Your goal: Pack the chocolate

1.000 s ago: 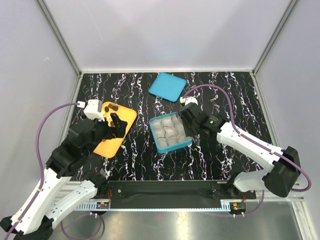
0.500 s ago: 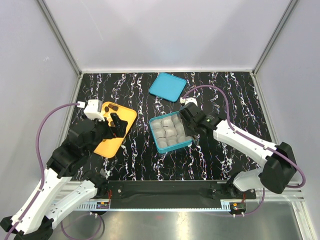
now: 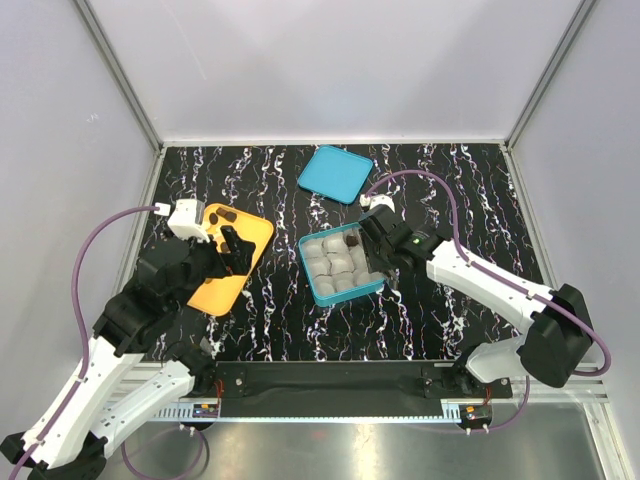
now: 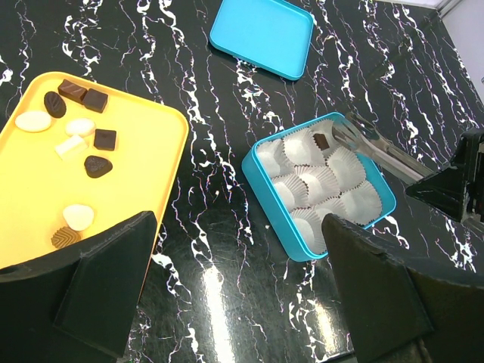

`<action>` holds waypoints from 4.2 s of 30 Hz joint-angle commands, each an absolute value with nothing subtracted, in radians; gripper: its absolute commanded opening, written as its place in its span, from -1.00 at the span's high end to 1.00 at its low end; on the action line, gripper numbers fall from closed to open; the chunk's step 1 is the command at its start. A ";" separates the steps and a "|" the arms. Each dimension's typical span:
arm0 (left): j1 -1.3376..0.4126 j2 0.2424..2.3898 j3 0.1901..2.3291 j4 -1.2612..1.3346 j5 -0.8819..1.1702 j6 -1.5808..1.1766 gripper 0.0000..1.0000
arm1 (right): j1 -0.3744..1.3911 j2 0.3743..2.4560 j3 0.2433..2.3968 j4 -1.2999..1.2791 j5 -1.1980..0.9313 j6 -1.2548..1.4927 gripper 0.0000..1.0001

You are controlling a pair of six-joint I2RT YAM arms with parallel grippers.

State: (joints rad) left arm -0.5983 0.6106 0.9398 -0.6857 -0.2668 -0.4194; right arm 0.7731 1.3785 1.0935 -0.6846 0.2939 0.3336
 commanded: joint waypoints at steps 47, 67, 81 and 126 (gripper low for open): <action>-0.600 0.611 1.281 -0.750 -0.400 -0.387 -0.98 | 1.115 1.982 1.517 -0.179 -0.028 0.054 -0.02; -0.600 0.584 1.259 -0.755 -0.411 -0.391 -0.98 | 1.127 2.151 1.689 -0.219 -0.006 0.046 -0.02; -0.600 0.574 1.253 -0.755 -0.413 -0.391 -0.98 | 1.127 2.119 1.649 -0.222 0.023 0.051 0.11; -0.600 0.575 1.170 -0.716 -0.364 -0.426 -0.98 | 0.859 1.391 1.097 -0.532 0.322 0.268 0.33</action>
